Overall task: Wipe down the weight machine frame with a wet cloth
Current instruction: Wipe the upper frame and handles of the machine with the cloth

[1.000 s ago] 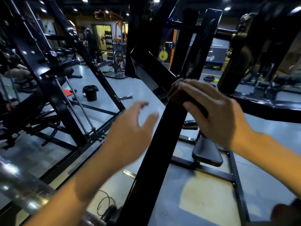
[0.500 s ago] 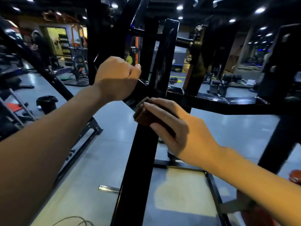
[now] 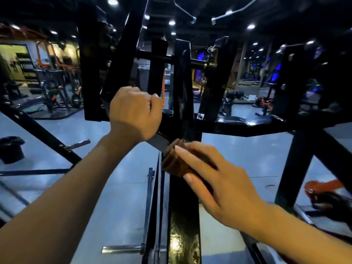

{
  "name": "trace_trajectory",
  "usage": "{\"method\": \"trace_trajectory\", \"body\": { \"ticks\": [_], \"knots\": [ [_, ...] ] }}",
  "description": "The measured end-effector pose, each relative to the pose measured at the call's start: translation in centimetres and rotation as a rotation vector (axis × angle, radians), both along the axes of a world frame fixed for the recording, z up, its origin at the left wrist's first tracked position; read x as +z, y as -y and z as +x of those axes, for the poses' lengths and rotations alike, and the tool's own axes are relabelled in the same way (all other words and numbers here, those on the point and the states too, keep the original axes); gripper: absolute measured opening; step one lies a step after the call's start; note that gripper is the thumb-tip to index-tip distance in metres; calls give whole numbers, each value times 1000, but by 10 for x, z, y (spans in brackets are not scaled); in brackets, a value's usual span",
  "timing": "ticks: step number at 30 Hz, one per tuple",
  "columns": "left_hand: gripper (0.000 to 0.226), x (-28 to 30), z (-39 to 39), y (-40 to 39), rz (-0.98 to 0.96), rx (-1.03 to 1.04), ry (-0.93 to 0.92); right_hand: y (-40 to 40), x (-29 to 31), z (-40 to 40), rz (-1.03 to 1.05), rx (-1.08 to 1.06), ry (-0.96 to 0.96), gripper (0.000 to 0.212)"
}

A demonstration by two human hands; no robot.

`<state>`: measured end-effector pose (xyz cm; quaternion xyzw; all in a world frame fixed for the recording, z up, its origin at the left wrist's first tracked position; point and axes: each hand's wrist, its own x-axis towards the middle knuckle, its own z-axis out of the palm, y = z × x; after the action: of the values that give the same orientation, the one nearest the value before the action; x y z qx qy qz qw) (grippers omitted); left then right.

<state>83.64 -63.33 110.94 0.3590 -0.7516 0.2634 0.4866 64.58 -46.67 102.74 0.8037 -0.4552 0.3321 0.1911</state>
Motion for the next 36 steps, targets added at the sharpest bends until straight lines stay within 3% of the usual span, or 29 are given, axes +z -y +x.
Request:
{"method": "trace_trajectory", "body": {
  "ticks": [3,10,16,24,29,36],
  "knots": [
    [52,-1,1,3,-7,-5,-28,7,9,0,-53,-82,-50,48],
    [50,-2,-1,4,-31,-13,-55,47,49,16,-95,-242,124,46],
    [54,-4,-2,5,-17,-24,-63,1,24,24,-50,-272,-31,48],
    [56,-2,-2,1,-5,9,-55,56,61,26,-123,-384,101,44],
    [54,-1,-3,1,-17,7,-51,17,33,26,-39,-335,83,48],
    [54,2,-7,-1,20,49,-82,70,67,14,-43,-289,225,46]
  ]
}}
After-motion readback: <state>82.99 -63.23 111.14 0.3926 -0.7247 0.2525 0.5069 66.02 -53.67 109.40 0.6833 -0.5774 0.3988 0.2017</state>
